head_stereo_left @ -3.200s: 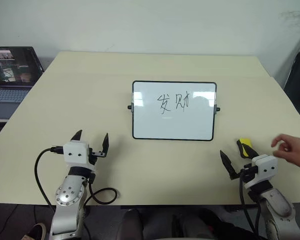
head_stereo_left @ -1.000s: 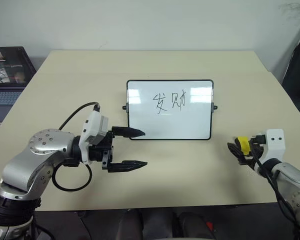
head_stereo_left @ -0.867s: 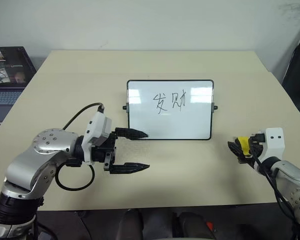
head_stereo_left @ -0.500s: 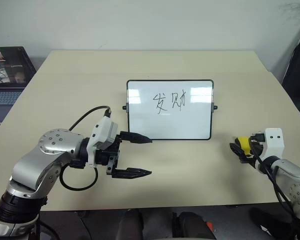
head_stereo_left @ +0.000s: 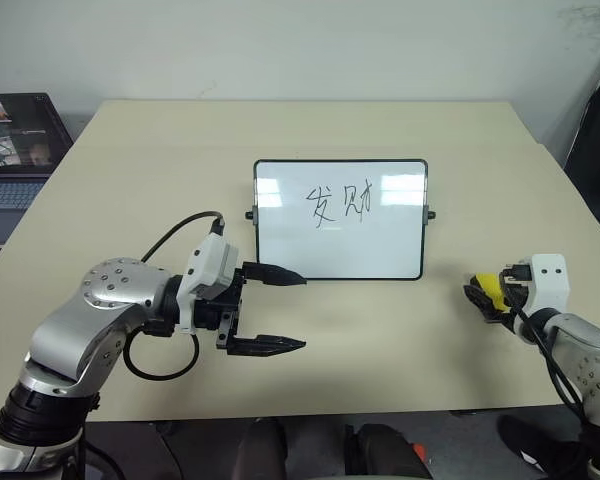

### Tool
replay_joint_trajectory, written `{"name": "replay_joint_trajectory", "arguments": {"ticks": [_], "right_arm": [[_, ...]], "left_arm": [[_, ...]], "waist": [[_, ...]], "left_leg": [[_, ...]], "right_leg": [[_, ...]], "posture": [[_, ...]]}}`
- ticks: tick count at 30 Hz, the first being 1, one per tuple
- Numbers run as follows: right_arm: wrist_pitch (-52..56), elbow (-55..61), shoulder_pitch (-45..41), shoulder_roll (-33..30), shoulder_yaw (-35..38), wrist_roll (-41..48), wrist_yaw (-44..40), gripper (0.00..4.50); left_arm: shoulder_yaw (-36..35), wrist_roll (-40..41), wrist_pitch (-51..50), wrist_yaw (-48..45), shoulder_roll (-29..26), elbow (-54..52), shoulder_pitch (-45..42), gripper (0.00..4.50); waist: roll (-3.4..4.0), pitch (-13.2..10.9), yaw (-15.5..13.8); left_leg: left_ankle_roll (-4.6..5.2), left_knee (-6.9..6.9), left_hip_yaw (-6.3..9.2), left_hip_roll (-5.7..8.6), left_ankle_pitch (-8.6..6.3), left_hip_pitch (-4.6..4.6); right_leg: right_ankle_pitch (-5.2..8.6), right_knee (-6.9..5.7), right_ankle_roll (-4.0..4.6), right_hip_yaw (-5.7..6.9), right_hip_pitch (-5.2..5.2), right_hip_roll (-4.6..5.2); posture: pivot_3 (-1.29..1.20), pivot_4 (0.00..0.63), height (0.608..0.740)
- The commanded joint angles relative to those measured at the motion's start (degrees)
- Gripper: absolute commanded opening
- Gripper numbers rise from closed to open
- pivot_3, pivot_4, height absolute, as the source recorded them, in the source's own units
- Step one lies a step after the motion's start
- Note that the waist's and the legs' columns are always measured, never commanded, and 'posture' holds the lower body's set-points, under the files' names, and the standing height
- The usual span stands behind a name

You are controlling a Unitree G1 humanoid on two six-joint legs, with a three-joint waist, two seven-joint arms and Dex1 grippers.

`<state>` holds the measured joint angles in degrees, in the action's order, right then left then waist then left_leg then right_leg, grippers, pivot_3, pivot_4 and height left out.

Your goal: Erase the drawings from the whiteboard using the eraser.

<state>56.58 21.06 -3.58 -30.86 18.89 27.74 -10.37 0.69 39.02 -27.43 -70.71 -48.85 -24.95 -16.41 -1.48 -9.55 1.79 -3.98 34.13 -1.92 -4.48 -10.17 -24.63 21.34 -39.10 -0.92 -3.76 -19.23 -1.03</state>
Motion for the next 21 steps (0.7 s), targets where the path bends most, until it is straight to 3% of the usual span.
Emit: {"name": "replay_joint_trajectory", "arguments": {"ticks": [1, 8, 14, 21], "right_arm": [[-2.0, 0.5, -1.1, 0.1, 0.2, -1.2, -0.3, 3.52], [-2.1, -0.3, -1.6, 0.5, -0.2, -2.1, -1.3, 1.08], [-2.1, 0.1, -1.9, 0.6, 0.2, -2.1, -1.8, 0.99], [-2.4, 5.5, -1.7, -1.3, 3.4, 0.5, -5.4, 0.99]], "left_arm": [[-0.7, 0.1, 0.7, 0.1, 0.2, -1.6, 0.1, 4.5], [-0.8, -0.2, 0.6, 0.4, 0.1, -1.9, 0.6, 4.5], [-1.0, -0.4, 0.4, 1.6, 0.5, -2.1, 1.5, 4.5], [-4.0, -1.8, -0.7, 9.2, 1.9, -0.9, 2.2, 4.5]], "waist": [[0.0, 0.0, 0.0], [0.0, 0.0, 0.0], [0.0, 0.0, 0.0], [0.01, 0.0, 0.0]], "left_leg": [[0.0, 0.0, 0.0, 0.0, 0.0, 0.0], [0.0, 0.02, 0.0, 0.0, 0.0, 0.0], [0.0, 0.06, 0.01, 0.0, 0.0, 0.0], [0.0, 0.1, 0.01, 0.0, 0.0, -0.01]], "right_leg": [[0.0, 0.0, 0.0, 0.0, 0.0, 0.0], [-0.01, -0.01, 0.02, 0.0, 0.0, 0.0], [-0.01, -0.04, 0.02, 0.01, 0.01, 0.0], [-0.02, -0.06, 0.02, 0.0, 0.01, 0.0]], "posture": [[0.0, 0.15, 0.74], [0.0, 0.15, 0.74], [0.0, 0.15, 0.74], [0.0, 0.15, 0.74]]}}
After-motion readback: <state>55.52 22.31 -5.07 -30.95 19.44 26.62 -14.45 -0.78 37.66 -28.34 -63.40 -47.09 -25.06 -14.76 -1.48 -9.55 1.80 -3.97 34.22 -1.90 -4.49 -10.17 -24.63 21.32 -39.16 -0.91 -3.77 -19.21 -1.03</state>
